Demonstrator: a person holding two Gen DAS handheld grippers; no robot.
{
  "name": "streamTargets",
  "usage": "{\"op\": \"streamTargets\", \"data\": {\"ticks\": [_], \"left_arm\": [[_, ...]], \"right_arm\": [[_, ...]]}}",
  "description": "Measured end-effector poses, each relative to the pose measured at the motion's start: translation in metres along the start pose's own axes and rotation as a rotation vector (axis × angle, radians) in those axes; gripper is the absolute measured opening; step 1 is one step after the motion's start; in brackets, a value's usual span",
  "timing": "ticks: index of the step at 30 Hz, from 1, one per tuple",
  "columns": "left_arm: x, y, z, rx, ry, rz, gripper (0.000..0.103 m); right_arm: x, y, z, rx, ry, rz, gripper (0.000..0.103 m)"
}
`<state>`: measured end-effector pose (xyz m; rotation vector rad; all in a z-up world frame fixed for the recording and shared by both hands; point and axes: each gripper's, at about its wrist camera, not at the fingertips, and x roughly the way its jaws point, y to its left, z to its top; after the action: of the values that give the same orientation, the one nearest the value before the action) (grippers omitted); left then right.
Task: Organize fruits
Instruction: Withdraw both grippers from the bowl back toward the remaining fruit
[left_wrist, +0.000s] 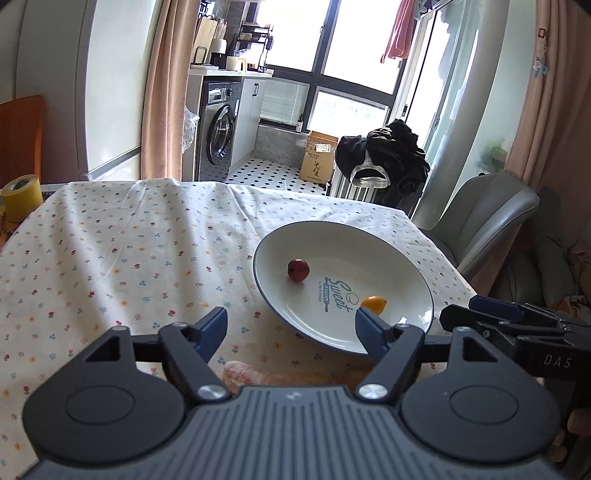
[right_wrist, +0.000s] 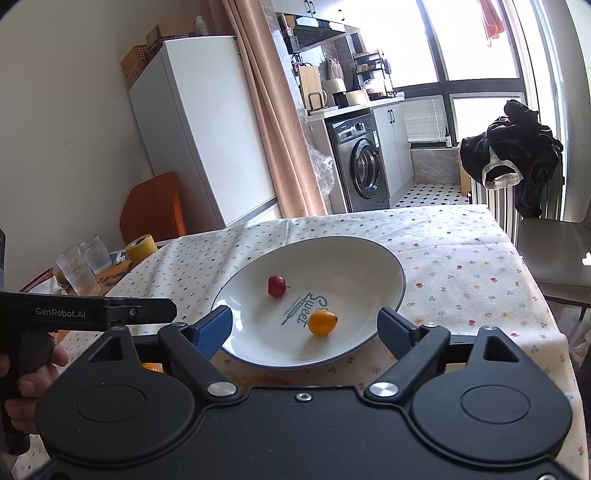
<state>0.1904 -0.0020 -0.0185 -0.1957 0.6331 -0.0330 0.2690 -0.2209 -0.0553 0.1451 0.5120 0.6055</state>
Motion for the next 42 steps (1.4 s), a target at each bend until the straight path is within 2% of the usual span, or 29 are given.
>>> {"op": "streamTargets", "data": {"ticks": [10,26,34,39,42], "left_arm": [[-0.029,0.002,-0.009,-0.007,-0.034,0.021,0.088],[-0.064,0.012,-0.025,-0.022,-0.061,0.034,0.09],[-0.076,0.018,-0.034,-0.025,-0.061,0.036,0.09],[-0.081,0.023,-0.041,-0.035,-0.057,0.04,0.09],[-0.084,0.025,-0.044,-0.041,-0.055,0.042,0.09]], "right_arm": [[-0.019,0.013,-0.004,-0.02,-0.005,0.004,0.103],[-0.046,0.03,-0.004,-0.014,-0.065,-0.006,0.103],[-0.05,0.039,-0.004,-0.01,-0.064,0.006,0.103],[-0.054,0.046,-0.007,-0.047,-0.093,-0.006,0.103],[-0.055,0.051,-0.007,-0.075,-0.082,0.003,0.103]]}}
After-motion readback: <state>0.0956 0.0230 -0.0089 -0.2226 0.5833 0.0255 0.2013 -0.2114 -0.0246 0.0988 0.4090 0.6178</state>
